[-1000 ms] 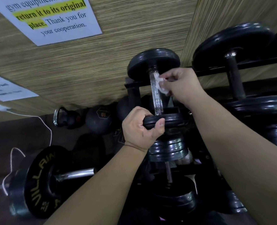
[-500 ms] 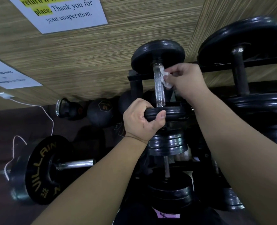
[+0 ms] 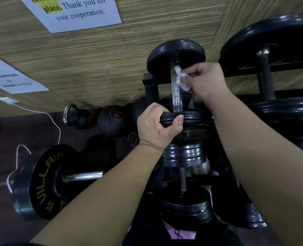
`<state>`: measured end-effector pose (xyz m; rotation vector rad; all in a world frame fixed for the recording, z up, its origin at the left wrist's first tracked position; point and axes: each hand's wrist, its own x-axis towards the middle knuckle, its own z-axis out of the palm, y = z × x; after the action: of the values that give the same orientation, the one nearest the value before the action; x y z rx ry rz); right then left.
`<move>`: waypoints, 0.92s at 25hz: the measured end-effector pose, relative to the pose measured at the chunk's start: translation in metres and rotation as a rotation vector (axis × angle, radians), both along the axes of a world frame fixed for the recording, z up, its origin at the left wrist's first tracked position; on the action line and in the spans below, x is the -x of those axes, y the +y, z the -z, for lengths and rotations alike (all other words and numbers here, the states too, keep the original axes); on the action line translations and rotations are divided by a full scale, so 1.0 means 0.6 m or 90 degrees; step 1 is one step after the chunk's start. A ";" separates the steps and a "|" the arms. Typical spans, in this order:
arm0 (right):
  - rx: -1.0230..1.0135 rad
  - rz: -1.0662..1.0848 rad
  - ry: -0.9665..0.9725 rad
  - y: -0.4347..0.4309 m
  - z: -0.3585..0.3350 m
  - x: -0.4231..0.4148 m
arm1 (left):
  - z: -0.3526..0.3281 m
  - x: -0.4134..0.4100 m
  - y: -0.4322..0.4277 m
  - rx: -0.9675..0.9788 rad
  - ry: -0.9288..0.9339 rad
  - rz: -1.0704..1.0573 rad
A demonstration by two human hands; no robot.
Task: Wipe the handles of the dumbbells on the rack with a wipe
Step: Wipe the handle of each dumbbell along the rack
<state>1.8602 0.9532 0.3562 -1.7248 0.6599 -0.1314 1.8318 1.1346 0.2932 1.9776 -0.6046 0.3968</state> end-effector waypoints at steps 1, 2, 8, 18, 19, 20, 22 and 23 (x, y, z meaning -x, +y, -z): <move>0.004 -0.037 0.027 0.000 -0.002 0.020 | 0.000 0.000 0.000 0.000 0.000 -0.002; 0.012 -0.082 0.065 -0.001 -0.003 0.042 | -0.001 0.000 -0.001 -0.001 -0.001 -0.005; 0.085 -0.055 0.046 0.006 -0.032 0.028 | -0.008 0.002 0.000 -0.007 0.012 -0.001; 0.300 -0.307 0.211 0.011 -0.071 0.064 | -0.028 0.004 0.010 -0.088 0.087 0.030; 0.297 -0.277 0.192 0.011 -0.079 0.071 | -0.036 0.005 0.012 -0.101 0.104 0.047; 0.257 -0.225 0.165 0.011 -0.089 0.080 | -0.045 0.004 0.015 -0.117 0.132 0.072; 0.100 -0.096 0.109 0.012 -0.107 0.102 | -0.068 -0.004 0.024 -0.126 0.233 0.136; 0.025 -0.050 0.082 0.015 -0.117 0.113 | -0.082 -0.010 0.029 -0.095 0.295 0.156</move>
<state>1.7924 0.9625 0.4265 -1.8055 0.6865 0.0222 1.8376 1.1519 0.3425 2.0122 -0.5768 -0.2597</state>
